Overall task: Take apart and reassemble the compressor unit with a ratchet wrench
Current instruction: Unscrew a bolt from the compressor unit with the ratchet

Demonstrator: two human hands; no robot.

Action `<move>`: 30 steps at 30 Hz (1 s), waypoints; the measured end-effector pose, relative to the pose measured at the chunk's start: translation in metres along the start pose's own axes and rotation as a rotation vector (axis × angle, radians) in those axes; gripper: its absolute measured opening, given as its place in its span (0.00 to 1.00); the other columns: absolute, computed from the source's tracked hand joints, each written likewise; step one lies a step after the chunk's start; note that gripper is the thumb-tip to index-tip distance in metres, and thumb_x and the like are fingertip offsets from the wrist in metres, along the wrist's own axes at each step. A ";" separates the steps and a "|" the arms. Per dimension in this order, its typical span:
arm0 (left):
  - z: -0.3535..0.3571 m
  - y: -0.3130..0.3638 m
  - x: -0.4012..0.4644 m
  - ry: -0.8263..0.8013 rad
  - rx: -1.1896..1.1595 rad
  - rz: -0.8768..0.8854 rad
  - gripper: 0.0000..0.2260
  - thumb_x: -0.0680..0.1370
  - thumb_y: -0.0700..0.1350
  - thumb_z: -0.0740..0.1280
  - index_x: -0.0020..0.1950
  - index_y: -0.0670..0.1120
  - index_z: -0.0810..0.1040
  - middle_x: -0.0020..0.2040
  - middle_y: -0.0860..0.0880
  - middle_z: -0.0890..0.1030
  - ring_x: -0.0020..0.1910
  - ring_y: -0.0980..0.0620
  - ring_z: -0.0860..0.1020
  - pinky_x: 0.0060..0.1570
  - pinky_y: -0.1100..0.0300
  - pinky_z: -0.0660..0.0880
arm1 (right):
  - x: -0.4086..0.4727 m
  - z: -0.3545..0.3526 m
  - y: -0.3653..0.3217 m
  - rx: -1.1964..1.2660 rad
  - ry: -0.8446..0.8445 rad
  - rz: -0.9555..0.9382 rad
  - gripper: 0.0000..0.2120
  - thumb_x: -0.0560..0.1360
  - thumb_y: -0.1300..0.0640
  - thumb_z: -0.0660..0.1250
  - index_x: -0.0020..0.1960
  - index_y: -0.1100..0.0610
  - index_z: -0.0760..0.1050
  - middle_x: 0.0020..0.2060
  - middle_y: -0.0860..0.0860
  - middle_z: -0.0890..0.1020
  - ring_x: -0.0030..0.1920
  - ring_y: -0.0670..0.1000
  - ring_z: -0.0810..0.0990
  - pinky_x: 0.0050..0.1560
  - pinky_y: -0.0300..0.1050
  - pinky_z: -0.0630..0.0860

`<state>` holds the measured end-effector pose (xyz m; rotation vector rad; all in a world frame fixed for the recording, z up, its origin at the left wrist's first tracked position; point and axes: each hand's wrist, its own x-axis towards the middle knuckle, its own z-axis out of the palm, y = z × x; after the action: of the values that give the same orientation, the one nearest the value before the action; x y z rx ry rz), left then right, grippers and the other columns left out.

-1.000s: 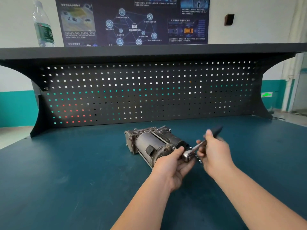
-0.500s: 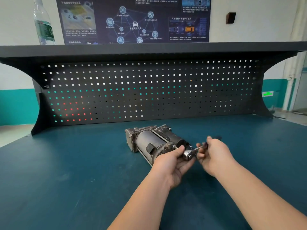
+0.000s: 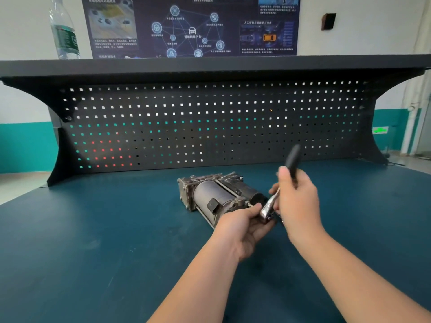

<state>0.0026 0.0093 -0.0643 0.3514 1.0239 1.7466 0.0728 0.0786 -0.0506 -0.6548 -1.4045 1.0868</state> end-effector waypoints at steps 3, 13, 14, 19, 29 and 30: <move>0.000 0.000 0.000 0.007 -0.013 0.000 0.05 0.77 0.34 0.64 0.49 0.32 0.75 0.41 0.37 0.80 0.39 0.44 0.80 0.33 0.56 0.81 | 0.014 -0.007 0.010 0.468 0.089 0.633 0.15 0.82 0.53 0.55 0.39 0.58 0.66 0.31 0.55 0.73 0.20 0.44 0.66 0.16 0.32 0.60; -0.001 -0.001 -0.001 -0.021 0.042 0.014 0.08 0.78 0.36 0.62 0.42 0.40 0.79 0.31 0.47 0.82 0.26 0.55 0.80 0.25 0.65 0.77 | -0.021 -0.001 -0.006 -0.335 -0.308 -0.536 0.03 0.75 0.48 0.63 0.46 0.45 0.71 0.32 0.42 0.78 0.34 0.44 0.75 0.37 0.38 0.71; -0.002 -0.001 -0.001 -0.015 0.045 0.018 0.08 0.78 0.36 0.62 0.43 0.40 0.79 0.31 0.46 0.81 0.25 0.55 0.79 0.25 0.65 0.77 | -0.023 0.002 -0.005 -0.316 -0.263 -0.508 0.04 0.76 0.47 0.63 0.45 0.46 0.71 0.31 0.43 0.78 0.34 0.45 0.76 0.38 0.41 0.72; 0.002 -0.001 -0.002 -0.008 -0.025 0.004 0.04 0.78 0.34 0.63 0.47 0.33 0.75 0.33 0.39 0.82 0.28 0.47 0.82 0.29 0.58 0.80 | 0.006 -0.003 0.003 0.204 0.062 0.279 0.13 0.81 0.51 0.58 0.40 0.56 0.70 0.29 0.52 0.76 0.19 0.44 0.69 0.21 0.38 0.67; 0.000 0.000 -0.002 0.004 -0.020 -0.002 0.05 0.78 0.38 0.65 0.45 0.36 0.78 0.29 0.44 0.82 0.26 0.51 0.81 0.26 0.60 0.78 | -0.009 -0.004 -0.007 -0.076 -0.207 -0.304 0.08 0.78 0.52 0.64 0.40 0.50 0.72 0.29 0.48 0.80 0.25 0.44 0.75 0.28 0.36 0.71; -0.001 0.000 -0.002 0.004 -0.011 -0.007 0.05 0.78 0.38 0.64 0.45 0.37 0.78 0.27 0.45 0.81 0.25 0.52 0.80 0.25 0.61 0.78 | -0.012 -0.003 -0.007 -0.154 -0.240 -0.383 0.07 0.77 0.52 0.65 0.41 0.49 0.72 0.30 0.46 0.80 0.28 0.44 0.77 0.31 0.35 0.72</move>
<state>0.0024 0.0068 -0.0644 0.3369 1.0167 1.7462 0.0795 0.0657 -0.0497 -0.3481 -1.7490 0.7745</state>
